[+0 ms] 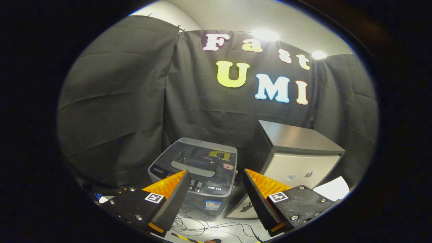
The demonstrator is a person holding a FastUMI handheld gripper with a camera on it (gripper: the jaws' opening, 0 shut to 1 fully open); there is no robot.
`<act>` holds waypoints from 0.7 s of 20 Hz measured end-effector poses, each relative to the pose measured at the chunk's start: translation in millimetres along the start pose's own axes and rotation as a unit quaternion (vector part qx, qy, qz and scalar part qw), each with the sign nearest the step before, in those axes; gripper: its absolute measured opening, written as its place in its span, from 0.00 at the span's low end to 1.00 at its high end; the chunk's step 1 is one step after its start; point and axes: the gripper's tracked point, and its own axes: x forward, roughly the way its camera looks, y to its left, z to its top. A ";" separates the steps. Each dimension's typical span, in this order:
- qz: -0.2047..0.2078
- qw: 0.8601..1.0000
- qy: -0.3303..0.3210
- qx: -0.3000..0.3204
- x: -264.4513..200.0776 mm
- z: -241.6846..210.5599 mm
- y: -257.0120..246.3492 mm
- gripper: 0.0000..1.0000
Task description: Put the clothes into the washing machine and then close the washing machine lid.
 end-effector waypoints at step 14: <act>-0.060 0.992 -0.092 0.053 -190.8 1.5 -108.2 0.97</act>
